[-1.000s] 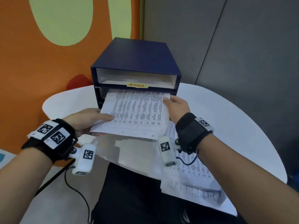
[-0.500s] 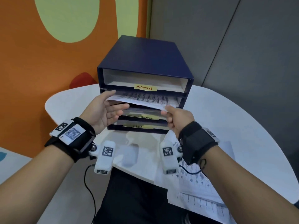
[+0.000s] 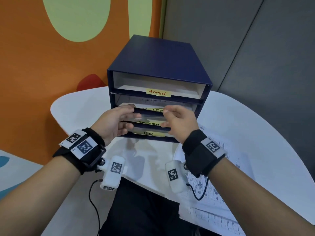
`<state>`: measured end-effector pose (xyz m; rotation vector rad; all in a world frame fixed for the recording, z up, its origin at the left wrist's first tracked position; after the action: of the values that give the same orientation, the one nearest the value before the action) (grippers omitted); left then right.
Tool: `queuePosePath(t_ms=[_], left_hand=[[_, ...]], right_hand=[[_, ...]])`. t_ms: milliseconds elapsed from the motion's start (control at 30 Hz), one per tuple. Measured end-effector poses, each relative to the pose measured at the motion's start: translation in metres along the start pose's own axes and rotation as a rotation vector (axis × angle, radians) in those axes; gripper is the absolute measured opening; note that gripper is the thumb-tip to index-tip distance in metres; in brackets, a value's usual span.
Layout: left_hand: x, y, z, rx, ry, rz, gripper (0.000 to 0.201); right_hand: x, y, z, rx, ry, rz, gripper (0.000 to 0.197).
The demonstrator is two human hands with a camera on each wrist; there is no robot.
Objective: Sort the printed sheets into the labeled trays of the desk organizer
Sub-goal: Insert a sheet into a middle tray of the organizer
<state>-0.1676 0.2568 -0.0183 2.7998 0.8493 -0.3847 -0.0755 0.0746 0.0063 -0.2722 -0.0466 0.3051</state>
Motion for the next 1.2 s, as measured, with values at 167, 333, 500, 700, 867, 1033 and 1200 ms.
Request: queuePosePath(t_ms=[167, 333, 500, 700, 867, 1033, 1200], left_hand=[[0.005, -0.005, 0.001, 0.195, 0.112, -0.074, 0.029], [0.008, -0.004, 0.004, 0.213, 0.113, -0.056, 0.031], [0.009, -0.004, 0.007, 0.228, 0.114, -0.039, 0.031], [0.01, -0.002, 0.008, 0.236, 0.128, -0.036, 0.036], [0.001, 0.01, 0.007, 0.225, 0.173, -0.042, 0.036], [-0.021, 0.037, 0.005, 0.231, 0.271, 0.009, 0.028], [-0.04, 0.071, 0.023, 0.328, 0.269, 0.132, 0.021]], right_hand=[[0.008, 0.026, 0.007, -0.446, -0.187, 0.151, 0.043], [0.019, 0.044, 0.015, -0.667, -0.232, 0.232, 0.062], [0.034, 0.054, 0.019, -0.737, -0.181, 0.244, 0.07], [0.032, 0.051, 0.018, -0.665, -0.166, 0.238, 0.058], [0.018, 0.032, 0.011, -0.529, -0.192, 0.19, 0.049], [-0.006, -0.032, -0.01, -0.365, -0.199, 0.103, 0.017], [-0.018, -0.117, -0.048, -0.325, -0.093, -0.098, 0.015]])
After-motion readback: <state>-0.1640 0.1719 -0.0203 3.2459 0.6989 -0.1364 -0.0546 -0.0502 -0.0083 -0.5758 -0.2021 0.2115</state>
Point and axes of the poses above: each hand's wrist, its own x-axis towards the middle knuckle, its own y-axis out of the palm, z = x × y, the point moved 5 cm from there along x, towards the middle knuckle, and after that the axes turned 6 degrees about -z, right-handed, at the moved point
